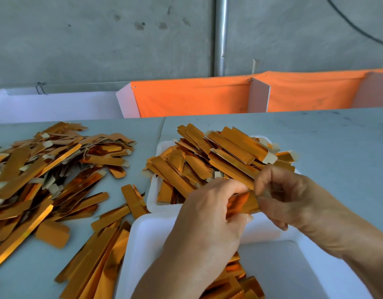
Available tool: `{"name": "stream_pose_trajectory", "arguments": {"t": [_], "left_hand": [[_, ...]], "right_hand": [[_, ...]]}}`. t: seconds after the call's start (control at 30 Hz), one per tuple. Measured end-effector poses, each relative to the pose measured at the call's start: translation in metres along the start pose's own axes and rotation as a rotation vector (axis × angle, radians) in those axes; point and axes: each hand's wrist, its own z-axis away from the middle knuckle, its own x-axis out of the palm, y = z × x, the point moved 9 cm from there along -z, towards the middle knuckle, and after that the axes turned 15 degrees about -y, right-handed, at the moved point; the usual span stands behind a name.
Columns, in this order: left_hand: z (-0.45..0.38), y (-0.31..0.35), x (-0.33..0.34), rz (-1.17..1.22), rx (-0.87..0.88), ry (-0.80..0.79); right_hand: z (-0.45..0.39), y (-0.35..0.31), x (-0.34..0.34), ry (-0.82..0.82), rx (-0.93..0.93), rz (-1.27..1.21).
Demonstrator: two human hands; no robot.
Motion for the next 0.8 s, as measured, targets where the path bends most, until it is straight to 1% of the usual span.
{"name": "stream_pose_trajectory", "arguments": {"t": [0.07,0.17,0.27,0.37,0.47,0.63,0.8], "left_hand": [[0.000,-0.001,0.000,0.025,-0.011,-0.008],[0.000,-0.009,-0.001,0.122,-0.059,-0.026],[0.000,-0.011,-0.001,0.157,-0.076,-0.046],[0.000,-0.010,-0.001,0.158,-0.075,-0.050],[0.000,-0.008,0.000,0.143,-0.062,-0.051],[0.001,-0.004,0.000,0.052,-0.030,-0.035],[-0.001,-0.006,0.001,0.032,-0.031,-0.038]], "right_hand": [[0.000,0.002,0.002,-0.034,-0.002,-0.114],[-0.001,0.007,0.006,-0.101,-0.024,-0.371],[-0.003,0.011,0.010,-0.152,-0.012,-0.469],[-0.004,0.015,0.012,-0.189,0.000,-0.493],[-0.004,0.016,0.012,-0.186,0.011,-0.481],[-0.005,0.016,0.011,-0.120,0.065,-0.386],[-0.005,0.013,0.010,-0.090,0.059,-0.338]]}}
